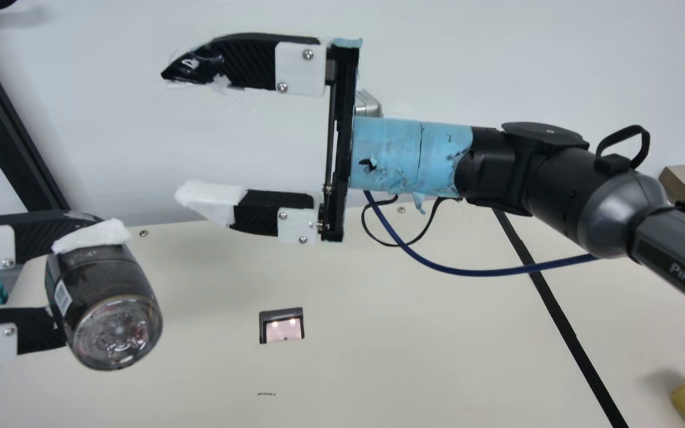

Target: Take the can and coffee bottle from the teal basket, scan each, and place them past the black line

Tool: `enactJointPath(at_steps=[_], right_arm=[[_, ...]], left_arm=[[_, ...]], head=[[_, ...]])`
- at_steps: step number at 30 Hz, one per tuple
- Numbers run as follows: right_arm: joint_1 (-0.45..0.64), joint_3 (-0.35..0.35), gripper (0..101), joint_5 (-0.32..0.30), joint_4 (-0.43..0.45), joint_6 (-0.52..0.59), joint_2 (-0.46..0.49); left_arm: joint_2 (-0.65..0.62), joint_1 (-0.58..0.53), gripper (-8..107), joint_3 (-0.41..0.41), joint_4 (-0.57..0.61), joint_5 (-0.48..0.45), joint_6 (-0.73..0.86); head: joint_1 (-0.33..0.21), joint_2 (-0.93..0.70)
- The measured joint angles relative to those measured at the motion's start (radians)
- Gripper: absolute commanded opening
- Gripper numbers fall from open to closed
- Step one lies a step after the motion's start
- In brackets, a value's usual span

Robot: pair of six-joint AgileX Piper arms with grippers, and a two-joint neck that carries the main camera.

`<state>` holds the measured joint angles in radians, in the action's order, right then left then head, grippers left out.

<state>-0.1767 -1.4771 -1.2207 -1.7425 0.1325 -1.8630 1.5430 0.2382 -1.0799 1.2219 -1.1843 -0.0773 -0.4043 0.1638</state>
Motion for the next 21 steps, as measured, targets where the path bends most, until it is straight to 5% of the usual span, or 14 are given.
enactJointPath(at_steps=[21], right_arm=[[-0.08,-0.007,101,0.002,-0.002,-0.088,-0.068]], left_arm=[[0.0,0.0,10,0.0,0.0,0.0,0.0]], head=[[0.0,0.0]])
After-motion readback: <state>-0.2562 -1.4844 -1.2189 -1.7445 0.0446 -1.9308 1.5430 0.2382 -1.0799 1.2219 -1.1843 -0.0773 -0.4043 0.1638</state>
